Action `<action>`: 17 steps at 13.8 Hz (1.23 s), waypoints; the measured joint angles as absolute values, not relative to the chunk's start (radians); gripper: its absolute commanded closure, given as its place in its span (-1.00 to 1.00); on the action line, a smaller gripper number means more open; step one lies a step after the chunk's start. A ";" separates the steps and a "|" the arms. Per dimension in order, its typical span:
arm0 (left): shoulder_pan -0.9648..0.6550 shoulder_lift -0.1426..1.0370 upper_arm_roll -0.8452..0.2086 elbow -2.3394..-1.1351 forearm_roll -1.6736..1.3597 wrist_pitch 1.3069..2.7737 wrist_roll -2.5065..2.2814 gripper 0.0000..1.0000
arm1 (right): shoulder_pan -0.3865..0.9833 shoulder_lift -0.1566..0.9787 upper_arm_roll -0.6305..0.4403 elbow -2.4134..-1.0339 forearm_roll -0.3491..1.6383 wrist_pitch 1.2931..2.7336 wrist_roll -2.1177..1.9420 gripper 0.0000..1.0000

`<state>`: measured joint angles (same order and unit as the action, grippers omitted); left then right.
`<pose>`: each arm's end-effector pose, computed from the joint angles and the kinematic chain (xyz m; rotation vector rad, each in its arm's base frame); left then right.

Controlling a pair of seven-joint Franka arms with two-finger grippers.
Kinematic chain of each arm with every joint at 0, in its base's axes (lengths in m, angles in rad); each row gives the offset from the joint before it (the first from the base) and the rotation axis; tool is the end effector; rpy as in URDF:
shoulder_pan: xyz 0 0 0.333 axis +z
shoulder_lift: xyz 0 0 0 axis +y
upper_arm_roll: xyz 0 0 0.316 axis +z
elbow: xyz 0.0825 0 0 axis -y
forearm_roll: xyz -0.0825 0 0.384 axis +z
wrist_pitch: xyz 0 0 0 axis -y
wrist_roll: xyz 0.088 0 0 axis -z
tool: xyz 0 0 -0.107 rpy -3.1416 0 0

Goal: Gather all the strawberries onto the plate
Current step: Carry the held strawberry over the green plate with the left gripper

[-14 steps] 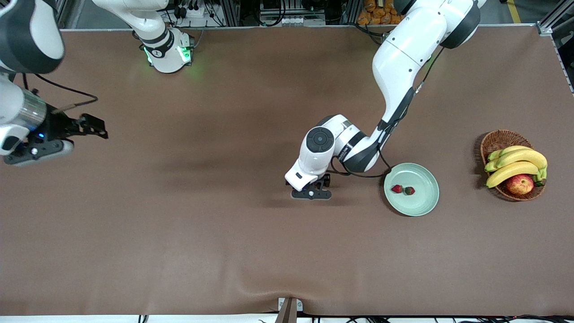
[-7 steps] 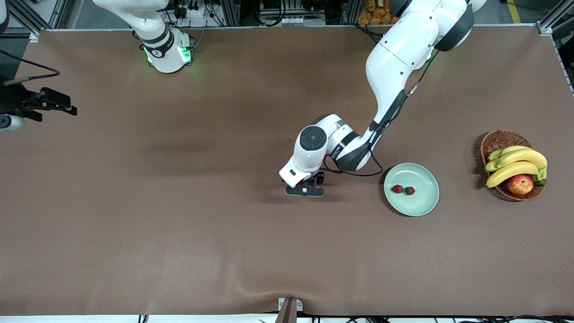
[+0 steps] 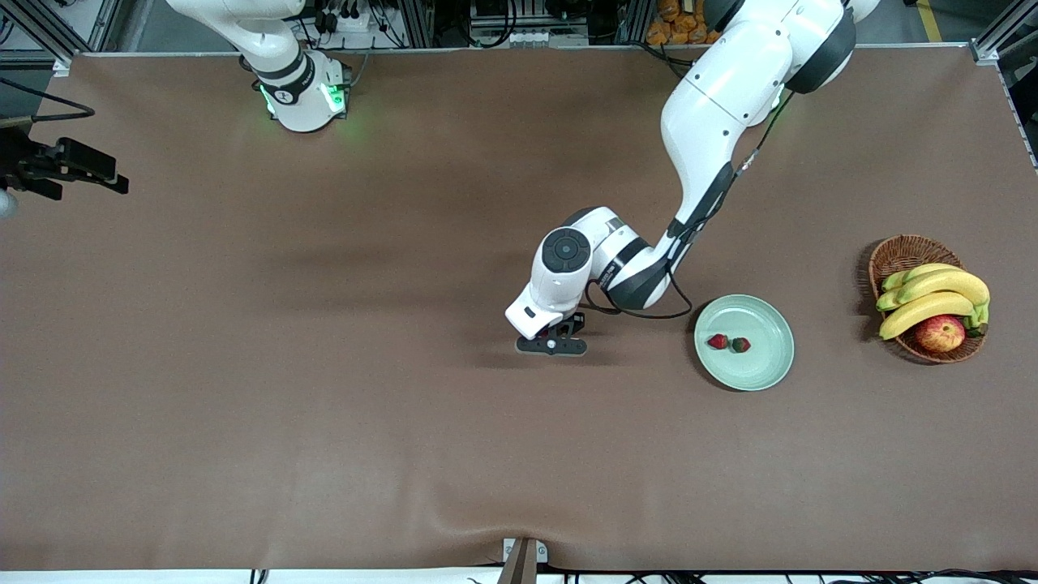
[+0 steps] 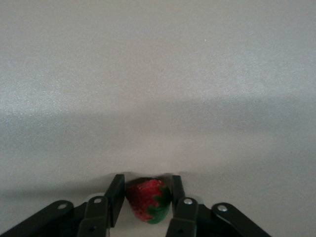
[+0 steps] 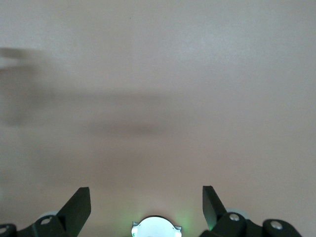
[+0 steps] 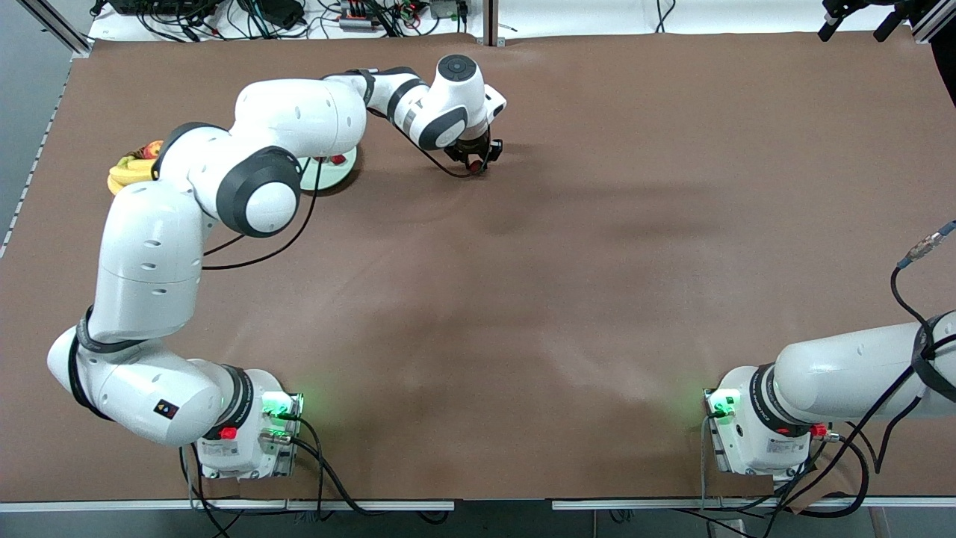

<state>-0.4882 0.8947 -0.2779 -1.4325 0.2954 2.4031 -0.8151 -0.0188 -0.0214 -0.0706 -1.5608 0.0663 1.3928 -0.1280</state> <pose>0.5577 -0.4771 0.1803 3.0559 -0.0719 0.1252 0.5269 -0.0396 0.6267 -3.0505 -0.0697 0.2116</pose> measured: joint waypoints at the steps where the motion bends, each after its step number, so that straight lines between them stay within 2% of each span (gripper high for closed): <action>1: -0.488 0.895 -0.278 -1.432 0.295 2.403 -0.815 0.30 | -0.019 -0.021 -0.070 -1.554 0.065 1.393 -0.127 -1.00; 4: -0.488 0.894 -0.276 -1.432 0.295 2.403 -0.815 0.98 | -0.018 -0.021 -0.066 -1.533 0.038 1.393 -0.126 -1.00; 10: -0.437 0.879 -0.266 -1.408 0.295 2.382 -0.815 1.00 | -0.019 -0.022 -0.074 -1.512 0.020 1.388 -0.121 -1.00; 14: -0.384 0.818 -0.265 -1.408 0.297 2.236 -0.815 0.93 | -0.019 -0.021 -0.074 -1.502 0.020 1.388 -0.104 -1.00; 17: -0.319 0.759 -0.263 -1.463 0.343 2.198 -0.806 0.92 | -0.020 -0.021 -0.074 -1.491 0.020 1.390 -0.027 -1.00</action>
